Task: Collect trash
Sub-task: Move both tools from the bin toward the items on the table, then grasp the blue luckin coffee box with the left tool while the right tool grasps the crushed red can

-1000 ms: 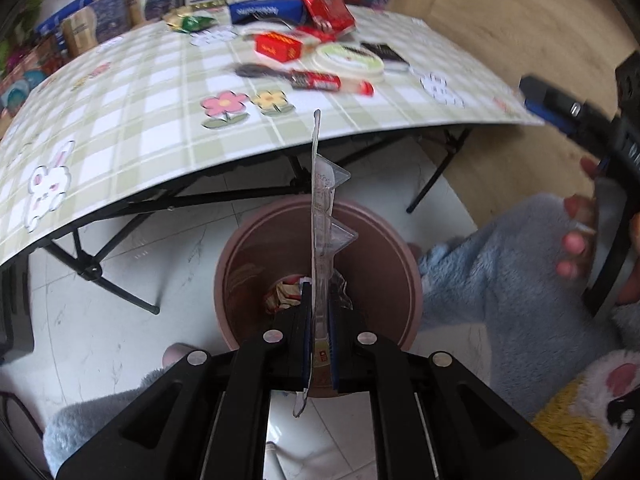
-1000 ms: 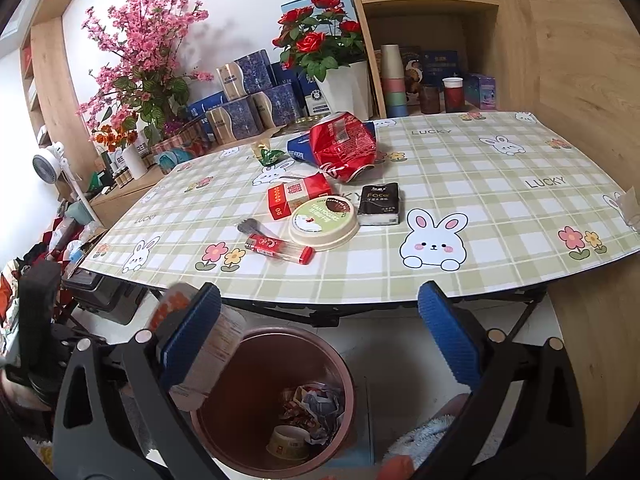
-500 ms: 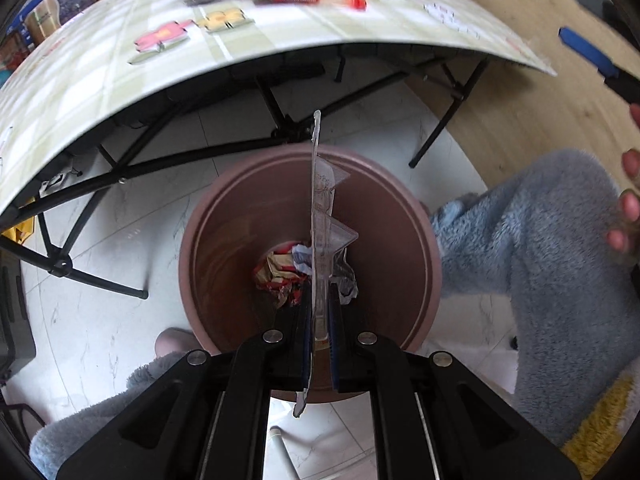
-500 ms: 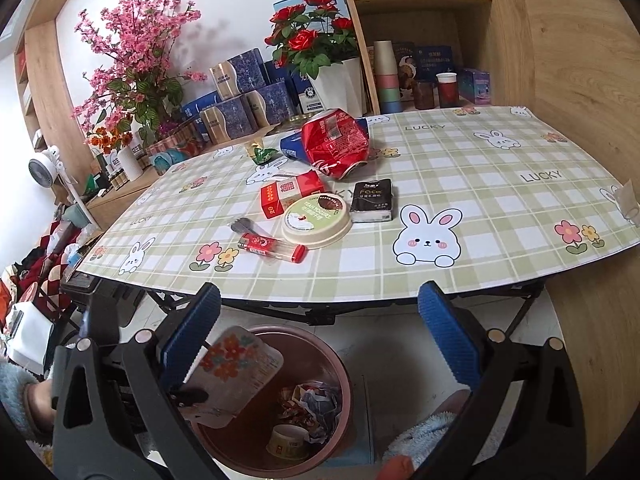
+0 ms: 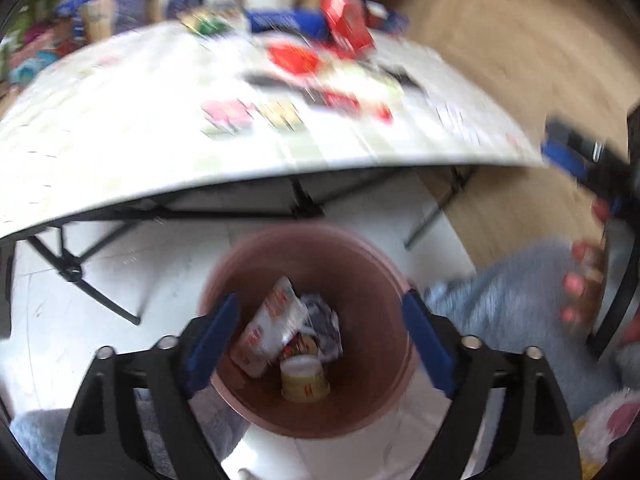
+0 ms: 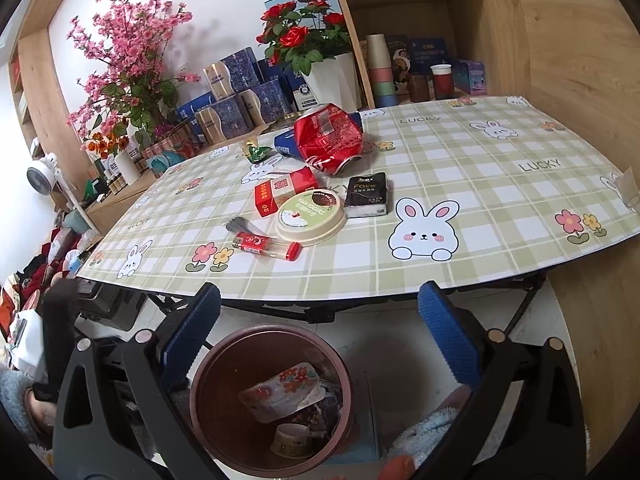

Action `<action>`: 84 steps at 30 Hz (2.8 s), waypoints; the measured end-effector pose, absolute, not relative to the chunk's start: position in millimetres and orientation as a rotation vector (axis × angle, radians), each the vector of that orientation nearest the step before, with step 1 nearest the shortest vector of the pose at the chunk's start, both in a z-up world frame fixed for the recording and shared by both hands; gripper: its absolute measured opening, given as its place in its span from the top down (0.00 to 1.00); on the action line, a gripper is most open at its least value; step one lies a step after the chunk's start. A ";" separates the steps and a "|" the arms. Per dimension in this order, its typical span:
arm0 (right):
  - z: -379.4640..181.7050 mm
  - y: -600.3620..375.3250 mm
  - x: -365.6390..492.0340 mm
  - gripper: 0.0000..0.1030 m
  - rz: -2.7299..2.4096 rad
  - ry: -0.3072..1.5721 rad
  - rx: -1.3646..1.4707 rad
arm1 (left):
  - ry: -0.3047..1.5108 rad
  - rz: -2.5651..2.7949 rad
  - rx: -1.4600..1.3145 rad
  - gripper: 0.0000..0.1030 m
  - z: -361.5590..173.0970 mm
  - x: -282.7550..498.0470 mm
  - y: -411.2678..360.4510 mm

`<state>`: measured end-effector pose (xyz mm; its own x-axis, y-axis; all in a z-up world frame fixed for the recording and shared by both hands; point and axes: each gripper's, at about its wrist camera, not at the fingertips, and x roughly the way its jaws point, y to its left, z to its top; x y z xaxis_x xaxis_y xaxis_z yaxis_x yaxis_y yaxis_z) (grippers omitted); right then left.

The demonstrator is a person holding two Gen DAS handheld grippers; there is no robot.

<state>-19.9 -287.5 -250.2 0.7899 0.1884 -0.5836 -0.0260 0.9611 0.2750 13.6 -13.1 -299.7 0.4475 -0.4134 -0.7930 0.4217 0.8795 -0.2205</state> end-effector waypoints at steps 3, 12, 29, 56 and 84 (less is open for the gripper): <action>-253.5 -289.9 -18.6 0.05 0.110 0.665 0.259 | 0.885 -0.440 -0.033 0.09 -282.4 11.0 2.7; -259.3 -294.4 -11.8 0.05 0.081 0.706 0.224 | 0.756 -0.219 -0.071 0.06 -263.6 1.1 45.8; -205.6 -269.8 120.6 0.05 0.055 0.676 0.104 | 0.618 -0.055 -0.123 0.06 -202.6 56.8 100.6; -260.9 -263.8 301.4 0.26 -0.010 0.889 0.261 | 0.718 -0.136 -0.267 0.06 -226.7 154.1 113.1; -214.0 -380.6 227.5 0.79 0.090 0.694 0.396 | 1.033 -0.507 -0.920 0.40 -252.8 335.6 -53.5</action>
